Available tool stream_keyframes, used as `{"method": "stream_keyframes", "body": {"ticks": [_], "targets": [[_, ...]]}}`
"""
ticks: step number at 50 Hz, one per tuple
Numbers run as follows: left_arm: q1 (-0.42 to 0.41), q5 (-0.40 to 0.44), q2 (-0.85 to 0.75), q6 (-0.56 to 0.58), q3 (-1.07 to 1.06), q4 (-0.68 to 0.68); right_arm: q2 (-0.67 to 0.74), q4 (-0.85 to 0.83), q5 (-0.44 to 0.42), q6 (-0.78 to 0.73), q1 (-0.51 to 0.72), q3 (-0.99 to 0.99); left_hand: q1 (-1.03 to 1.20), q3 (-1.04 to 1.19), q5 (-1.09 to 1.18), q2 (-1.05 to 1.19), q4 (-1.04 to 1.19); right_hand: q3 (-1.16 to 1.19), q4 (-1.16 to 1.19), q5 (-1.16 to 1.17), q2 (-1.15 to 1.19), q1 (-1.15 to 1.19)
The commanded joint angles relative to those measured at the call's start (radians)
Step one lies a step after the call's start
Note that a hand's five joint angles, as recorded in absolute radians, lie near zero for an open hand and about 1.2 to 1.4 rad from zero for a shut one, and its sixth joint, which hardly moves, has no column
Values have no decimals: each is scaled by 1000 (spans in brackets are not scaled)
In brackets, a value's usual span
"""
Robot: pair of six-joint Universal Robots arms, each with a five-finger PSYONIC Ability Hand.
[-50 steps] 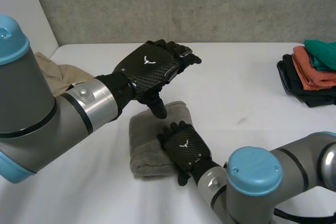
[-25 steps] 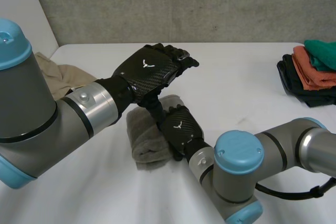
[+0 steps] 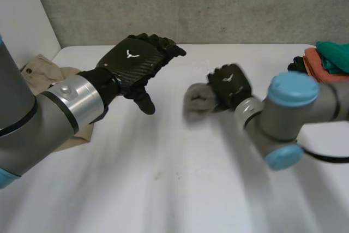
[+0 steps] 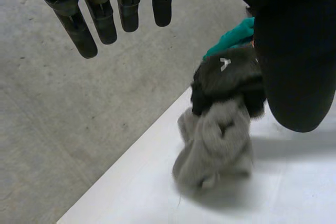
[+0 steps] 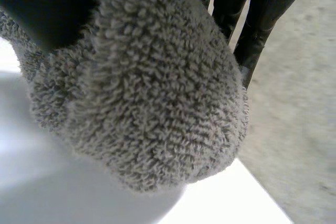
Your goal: Fold the laundry.
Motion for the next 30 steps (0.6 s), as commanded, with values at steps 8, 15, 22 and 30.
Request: {"method": "stream_keyframes", "body": {"ticks": [8,15,22,30], "targets": [[28,0,6,-27,-1,7,70,-8,-167,103,-307,-496,25,11,0,16,19,260,236,325,233,483],[25,0,1,-25,5,8,173,-14,-191,261,-460,-783,25,11,0,16,19,260,236,325,233,483],[20,0,-3,-27,8,10,274,-68,-298,284,-606,-840,25,11,0,16,19,260,236,325,233,483],[17,-3,-25,-25,3,10,322,-233,-435,440,-736,-685,25,11,0,16,19,260,236,325,233,483]]}}
